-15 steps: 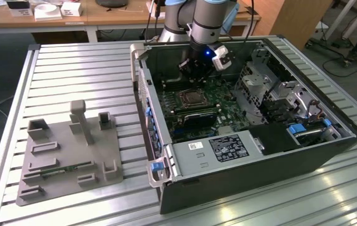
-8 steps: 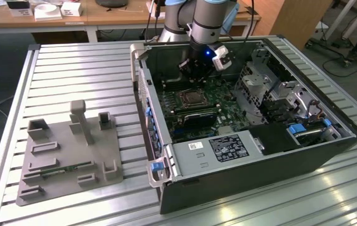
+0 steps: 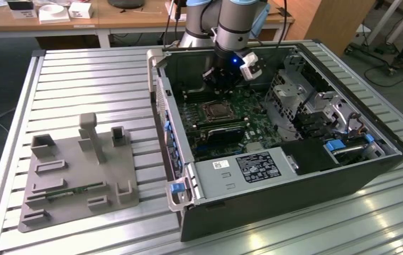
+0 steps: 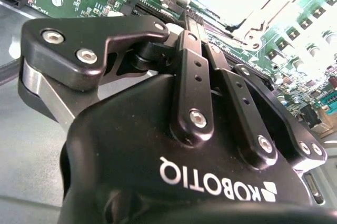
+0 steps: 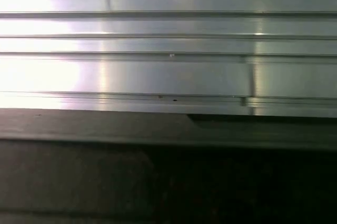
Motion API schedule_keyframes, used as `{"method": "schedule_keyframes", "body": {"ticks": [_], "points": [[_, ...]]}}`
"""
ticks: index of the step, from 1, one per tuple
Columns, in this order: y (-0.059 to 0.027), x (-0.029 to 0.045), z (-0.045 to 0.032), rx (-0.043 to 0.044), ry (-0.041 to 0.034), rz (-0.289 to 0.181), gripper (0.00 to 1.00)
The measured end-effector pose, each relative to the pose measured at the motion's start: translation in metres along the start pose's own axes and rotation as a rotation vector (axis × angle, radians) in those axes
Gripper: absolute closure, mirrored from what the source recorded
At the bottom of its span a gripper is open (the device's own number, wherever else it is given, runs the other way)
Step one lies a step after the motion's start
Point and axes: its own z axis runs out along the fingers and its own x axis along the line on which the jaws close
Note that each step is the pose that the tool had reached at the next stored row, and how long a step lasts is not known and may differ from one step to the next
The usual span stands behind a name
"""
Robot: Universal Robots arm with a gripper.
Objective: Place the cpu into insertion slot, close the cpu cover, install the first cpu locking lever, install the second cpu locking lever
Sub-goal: 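Install the first cpu locking lever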
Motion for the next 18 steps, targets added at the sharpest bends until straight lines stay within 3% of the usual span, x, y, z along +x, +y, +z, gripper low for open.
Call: {"method": "schedule_keyframes", "body": {"ticks": [8, 18], "points": [[-0.0002, 0.0001, 0.0042, 0.0077, 0.0006, 0.000, 0.90], [-0.0003, 0.0002, 0.0073, 0.0082, 0.0007, 0.000, 0.90]]}}
